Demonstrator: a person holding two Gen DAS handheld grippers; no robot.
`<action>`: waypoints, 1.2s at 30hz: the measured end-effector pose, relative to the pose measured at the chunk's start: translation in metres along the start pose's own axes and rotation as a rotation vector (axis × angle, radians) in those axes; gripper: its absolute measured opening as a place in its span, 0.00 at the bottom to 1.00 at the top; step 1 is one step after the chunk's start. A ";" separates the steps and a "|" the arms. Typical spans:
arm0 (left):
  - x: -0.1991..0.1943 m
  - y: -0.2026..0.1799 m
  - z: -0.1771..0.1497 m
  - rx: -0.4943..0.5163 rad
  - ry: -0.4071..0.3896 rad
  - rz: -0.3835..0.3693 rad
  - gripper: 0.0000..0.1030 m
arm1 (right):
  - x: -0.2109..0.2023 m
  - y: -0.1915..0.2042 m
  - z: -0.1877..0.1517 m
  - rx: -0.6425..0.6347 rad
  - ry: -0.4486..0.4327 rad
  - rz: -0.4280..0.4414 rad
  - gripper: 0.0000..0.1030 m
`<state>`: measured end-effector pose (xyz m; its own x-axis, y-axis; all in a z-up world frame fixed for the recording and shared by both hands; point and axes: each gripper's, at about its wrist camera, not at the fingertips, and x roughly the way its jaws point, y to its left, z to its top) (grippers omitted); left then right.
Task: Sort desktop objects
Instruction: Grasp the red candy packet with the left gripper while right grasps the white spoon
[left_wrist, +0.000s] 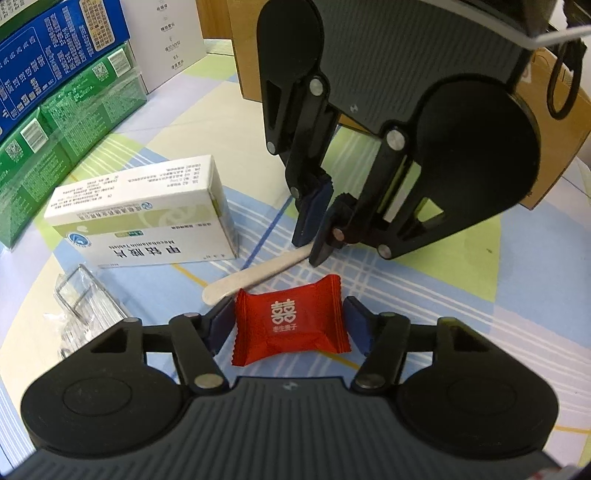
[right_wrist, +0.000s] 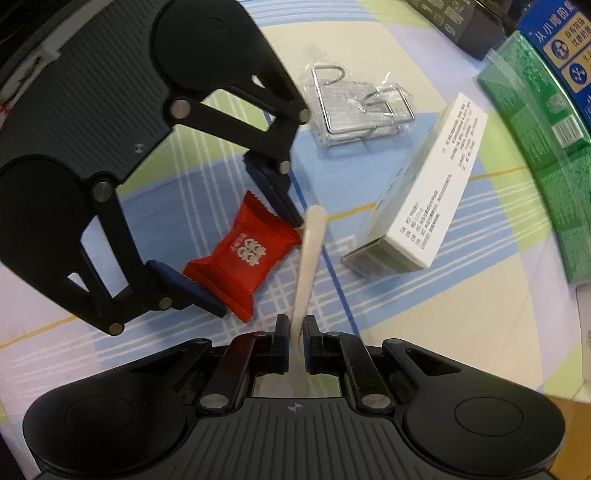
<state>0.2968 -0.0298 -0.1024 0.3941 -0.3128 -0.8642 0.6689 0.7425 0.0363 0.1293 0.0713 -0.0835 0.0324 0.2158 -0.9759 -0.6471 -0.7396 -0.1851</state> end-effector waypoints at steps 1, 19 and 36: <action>-0.001 -0.002 -0.001 0.000 0.002 -0.003 0.53 | 0.000 0.001 0.000 0.009 0.008 -0.006 0.03; -0.050 -0.066 -0.056 -0.081 0.122 0.023 0.44 | -0.025 0.051 -0.002 0.325 0.069 0.037 0.03; -0.077 -0.133 -0.086 -0.198 0.084 0.121 0.46 | -0.050 0.131 -0.081 0.525 -0.249 0.017 0.11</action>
<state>0.1232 -0.0530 -0.0840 0.4051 -0.1701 -0.8983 0.4803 0.8756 0.0508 0.1043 -0.0879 -0.0680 -0.1198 0.3973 -0.9099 -0.9392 -0.3423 -0.0258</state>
